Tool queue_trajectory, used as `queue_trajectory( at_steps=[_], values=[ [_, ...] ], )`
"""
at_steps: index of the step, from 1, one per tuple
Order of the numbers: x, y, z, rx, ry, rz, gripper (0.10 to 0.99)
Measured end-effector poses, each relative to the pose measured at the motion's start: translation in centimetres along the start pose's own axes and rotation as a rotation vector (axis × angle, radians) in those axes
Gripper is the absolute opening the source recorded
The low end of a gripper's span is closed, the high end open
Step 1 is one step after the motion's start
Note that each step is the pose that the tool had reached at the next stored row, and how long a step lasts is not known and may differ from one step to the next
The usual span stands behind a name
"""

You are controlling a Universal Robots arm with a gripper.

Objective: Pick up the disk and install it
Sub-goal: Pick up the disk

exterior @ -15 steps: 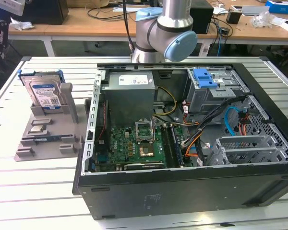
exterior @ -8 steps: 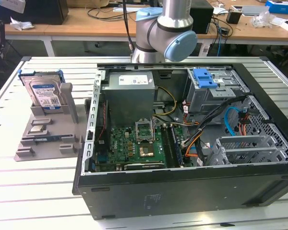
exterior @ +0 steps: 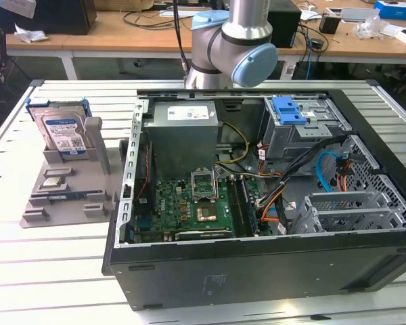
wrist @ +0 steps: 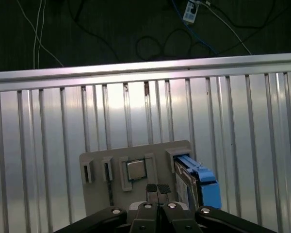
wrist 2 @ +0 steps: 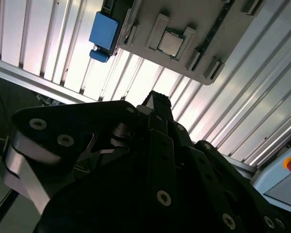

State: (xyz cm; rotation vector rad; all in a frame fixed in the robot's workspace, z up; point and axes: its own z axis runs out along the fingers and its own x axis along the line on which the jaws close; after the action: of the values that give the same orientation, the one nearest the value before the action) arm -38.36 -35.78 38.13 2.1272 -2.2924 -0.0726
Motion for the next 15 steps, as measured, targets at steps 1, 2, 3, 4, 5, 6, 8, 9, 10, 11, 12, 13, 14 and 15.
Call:
queue_trajectory(
  at_steps=[1, 2, 3, 4, 5, 6, 8, 9, 10, 11, 12, 13, 14, 15],
  values=[
    [0.00, 0.00, 0.00, 0.000, 0.0001, 0.000, 0.114],
    [0.00, 0.00, 0.00, 0.000, 0.0000, -0.001, 0.114],
    [0.00, 0.00, 0.00, 0.000, 0.0000, -0.001, 0.173],
    [0.00, 0.00, 0.00, 0.000, 0.0001, -0.002, 0.235],
    [0.00, 0.00, 0.00, 0.000, 0.0001, -0.002, 0.294],
    [0.00, 0.00, 0.00, 0.000, 0.0001, -0.003, 0.357],
    [0.00, 0.00, 0.00, 0.000, 0.0002, -0.004, 0.541],
    [0.00, 0.00, 0.00, 0.000, 0.0002, -0.005, 0.541],
    [0.00, 0.00, 0.00, 0.000, 0.0002, -0.005, 0.541],
    [0.00, 0.00, 0.00, 0.000, 0.0003, -0.005, 0.541],
    [-0.01, 0.00, 0.00, 0.000, 0.0003, -0.006, 0.541],
    [-0.06, -0.02, 0.00, 0.000, 0.0003, -0.006, 0.541],
    [-0.16, -0.05, 0.00, 0.000, 0.0002, -0.005, 0.541],
    [-0.52, -0.22, 0.00, 0.000, 0.0003, -0.006, 0.541]
  ],
)
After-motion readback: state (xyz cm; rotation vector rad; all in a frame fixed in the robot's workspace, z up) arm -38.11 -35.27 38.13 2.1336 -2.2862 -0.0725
